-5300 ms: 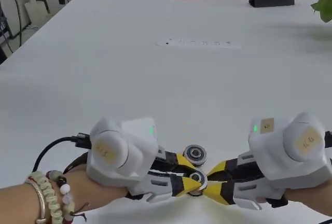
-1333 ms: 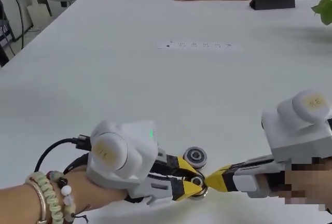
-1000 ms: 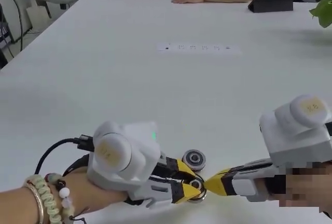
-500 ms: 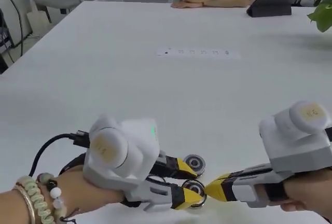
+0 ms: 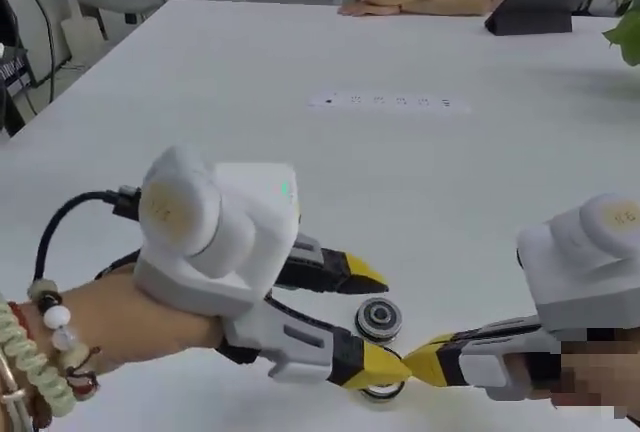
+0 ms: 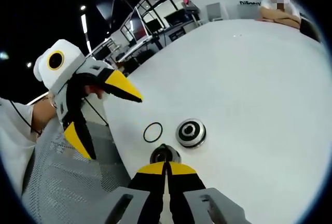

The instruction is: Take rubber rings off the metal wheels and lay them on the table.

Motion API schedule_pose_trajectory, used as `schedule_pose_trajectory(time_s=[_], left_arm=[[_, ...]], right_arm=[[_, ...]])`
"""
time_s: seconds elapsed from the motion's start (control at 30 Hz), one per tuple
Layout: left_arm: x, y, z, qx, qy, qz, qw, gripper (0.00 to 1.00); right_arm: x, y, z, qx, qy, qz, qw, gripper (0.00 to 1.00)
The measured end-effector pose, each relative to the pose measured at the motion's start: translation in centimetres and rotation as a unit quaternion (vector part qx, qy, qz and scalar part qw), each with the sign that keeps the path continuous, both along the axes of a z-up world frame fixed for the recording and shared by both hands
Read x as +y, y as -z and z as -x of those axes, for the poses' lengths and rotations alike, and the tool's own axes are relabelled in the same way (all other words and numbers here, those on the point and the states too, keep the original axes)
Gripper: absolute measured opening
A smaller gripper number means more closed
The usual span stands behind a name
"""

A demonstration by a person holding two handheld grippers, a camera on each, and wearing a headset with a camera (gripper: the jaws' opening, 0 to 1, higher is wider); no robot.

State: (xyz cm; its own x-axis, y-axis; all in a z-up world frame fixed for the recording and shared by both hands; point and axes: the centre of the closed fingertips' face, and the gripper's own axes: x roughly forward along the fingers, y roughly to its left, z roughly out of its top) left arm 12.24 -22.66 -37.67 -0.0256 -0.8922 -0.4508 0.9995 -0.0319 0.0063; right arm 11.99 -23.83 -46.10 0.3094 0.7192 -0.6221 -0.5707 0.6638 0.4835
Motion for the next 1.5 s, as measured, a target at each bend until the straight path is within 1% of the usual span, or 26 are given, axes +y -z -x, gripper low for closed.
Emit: schedule_pose_trajectory(time_s=[0.03,0.07,0.1,0.13,0.17,0.23,0.27,0.33,0.4,0.43,0.57,0.63,0.7,0.8,0.9,0.97,1.03,1.07,1.1,1.17,1.27,1.33,1.37,1.43,1.5], left_arm=[[0.2,-0.4,0.0,-0.001,-0.001,0.005,1.0000,0.42],[0.6,-1.0,-0.1,0.002,-0.002,0.008,1.0000,0.44],[0.8,-1.3,-0.2,-0.002,-0.006,0.011,0.9999,0.45],[1.0,-1.8,-0.6,-0.016,-0.012,0.019,0.9996,0.45],[1.5,-2.1,-1.1,-0.038,-0.019,0.017,0.9990,0.45],[2.5,-2.2,-1.3,-0.039,-0.023,0.004,0.9989,0.47],[2.8,-2.3,-1.3,-0.041,-0.026,0.001,0.9988,0.49],[3.7,-2.6,-1.4,-0.050,-0.030,-0.002,0.9983,0.53],[4.4,-2.8,-1.3,-0.053,-0.033,-0.004,0.9980,0.55],[5.0,-2.9,-1.1,-0.056,-0.035,-0.007,0.9978,0.56],[7.1,-3.1,-1.1,-0.073,-0.050,-0.023,0.9958,0.63],[8.1,-3.2,-1.2,-0.079,-0.058,-0.031,0.9947,0.65],[8.9,-3.4,-1.2,-0.083,-0.066,-0.034,0.9938,0.66],[10.1,-3.8,-1.2,-0.072,-0.088,-0.025,0.9932,0.68],[11.0,-3.7,-0.9,-0.068,-0.096,-0.025,0.9927,0.70],[11.7,-3.6,-0.8,-0.065,-0.107,-0.025,0.9918,0.74],[12.4,-3.5,-0.9,-0.063,-0.124,-0.022,0.9901,0.75],[12.6,-3.4,-0.9,-0.059,-0.130,-0.020,0.9895,0.74],[12.9,-3.3,-0.8,-0.052,-0.141,-0.014,0.9886,0.75],[13.2,-3.1,-0.5,-0.042,-0.149,-0.007,0.9880,0.76],[13.5,-2.7,-0.1,-0.033,-0.157,-0.001,0.9870,0.78],[13.6,-2.4,0.3,-0.020,-0.166,0.007,0.9859,0.78],[13.6,-2.2,0.5,-0.010,-0.169,0.011,0.9855,0.79],[13.6,-1.9,1.0,0.004,-0.173,0.018,0.9847,0.81],[13.6,-1.6,1.2,0.008,-0.176,0.018,0.9842,0.83]], right_arm=[[0.0,0.0,0.0,0.000,0.000,0.000,1.0000,0.00],[0.0,0.0,0.0,0.000,0.000,0.000,1.0000,0.00],[0.0,0.0,0.0,-0.001,0.000,0.000,1.0000,0.00],[0.0,0.0,0.0,-0.001,0.000,0.000,1.0000,0.00],[0.0,-0.1,0.0,-0.001,0.000,0.000,1.0000,0.00],[0.1,-0.1,0.0,-0.001,-0.001,-0.001,1.0000,0.00],[0.1,-0.1,0.0,-0.001,-0.001,-0.001,1.0000,0.00],[0.1,-0.2,0.1,-0.003,-0.002,0.000,1.0000,0.00],[0.1,-0.2,0.1,-0.005,-0.004,0.001,1.0000,0.00],[0.1,-0.3,0.1,-0.007,-0.006,0.002,1.0000,0.00],[0.1,-0.3,0.1,-0.008,-0.007,0.001,0.9999,0.00],[0.1,-0.3,0.1,-0.007,-0.007,0.000,1.0000,0.00],[0.1,-0.3,0.1,-0.007,-0.007,-0.001,1.0000,0.00],[0.1,-0.4,0.1,-0.006,-0.005,-0.002,1.0000,0.00],[0.0,-0.4,0.1,-0.005,-0.004,-0.002,1.0000,0.00],[-0.1,-0.4,0.1,-0.006,-0.003,-0.003,1.0000,0.00],[0.0,-0.5,0.1,-0.006,-0.001,-0.004,1.0000,0.00],[-0.1,-0.5,0.1,-0.006,0.000,-0.005,1.0000,0.00],[-0.1,-0.6,0.0,-0.005,0.001,-0.006,1.0000,0.00],[-0.1,-0.6,0.0,-0.005,0.003,-0.009,0.9999,0.00],[-0.1,-0.7,0.0,-0.004,0.005,-0.010,0.9999,0.00],[0.0,-0.7,0.0,-0.004,0.005,-0.010,0.9999,0.00],[0.0,-0.8,0.0,-0.004,0.006,-0.011,0.9999,0.00],[0.0,-0.8,0.0,-0.005,0.007,-0.012,0.9999,0.00],[0.1,-0.9,0.1,-0.004,0.007,-0.012,0.9999,0.00]])
